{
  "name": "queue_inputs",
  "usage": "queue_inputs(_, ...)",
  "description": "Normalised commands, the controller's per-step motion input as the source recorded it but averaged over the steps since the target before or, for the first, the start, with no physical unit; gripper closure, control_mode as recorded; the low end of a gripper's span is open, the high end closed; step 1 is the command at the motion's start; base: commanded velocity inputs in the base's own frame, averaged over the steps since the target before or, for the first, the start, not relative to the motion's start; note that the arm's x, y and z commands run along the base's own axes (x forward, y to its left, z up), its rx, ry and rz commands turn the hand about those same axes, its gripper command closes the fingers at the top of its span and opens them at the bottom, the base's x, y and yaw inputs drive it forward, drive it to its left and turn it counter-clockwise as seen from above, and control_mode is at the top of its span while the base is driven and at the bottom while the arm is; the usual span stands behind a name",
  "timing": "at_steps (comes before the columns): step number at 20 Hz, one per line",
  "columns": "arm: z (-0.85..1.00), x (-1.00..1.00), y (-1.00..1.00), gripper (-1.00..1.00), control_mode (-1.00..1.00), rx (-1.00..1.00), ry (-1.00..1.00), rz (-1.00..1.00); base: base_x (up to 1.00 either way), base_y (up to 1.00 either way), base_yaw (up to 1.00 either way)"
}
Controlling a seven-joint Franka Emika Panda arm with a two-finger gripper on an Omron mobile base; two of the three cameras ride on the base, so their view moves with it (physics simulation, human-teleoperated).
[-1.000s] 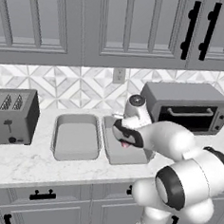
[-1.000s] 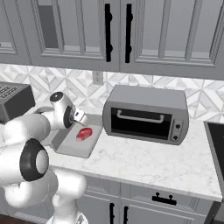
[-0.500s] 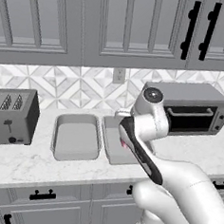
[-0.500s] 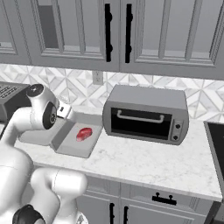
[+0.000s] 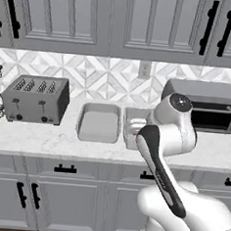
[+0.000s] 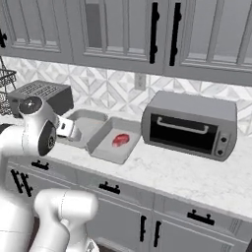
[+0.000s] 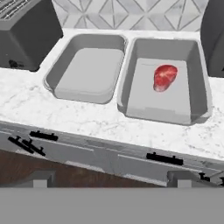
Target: Place one lemon and one steak in each tupperware on the nearby counter, to pack two identical lunches.
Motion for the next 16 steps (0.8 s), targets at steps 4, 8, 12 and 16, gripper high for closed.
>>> queue_inputs(4, 0.0, 0.0, 0.0, -1.0, 1.0, 0.0, 0.0, 0.0, -0.75, 0.01, 0.75)
queue_inputs(8, 0.0, 0.0, 0.0, -1.0, 1.0, 0.0, 0.0, 0.0, -0.41, 0.0, 0.91)
queue_inputs(12, 0.0, 0.0, 0.0, -1.0, 1.0, 0.0, 0.0, 0.0, -0.4, 0.0, 0.91)
queue_inputs(16, 0.0, 0.0, 0.0, -1.0, 1.0, 0.0, 0.0, 0.0, -0.67, 0.07, 0.78)
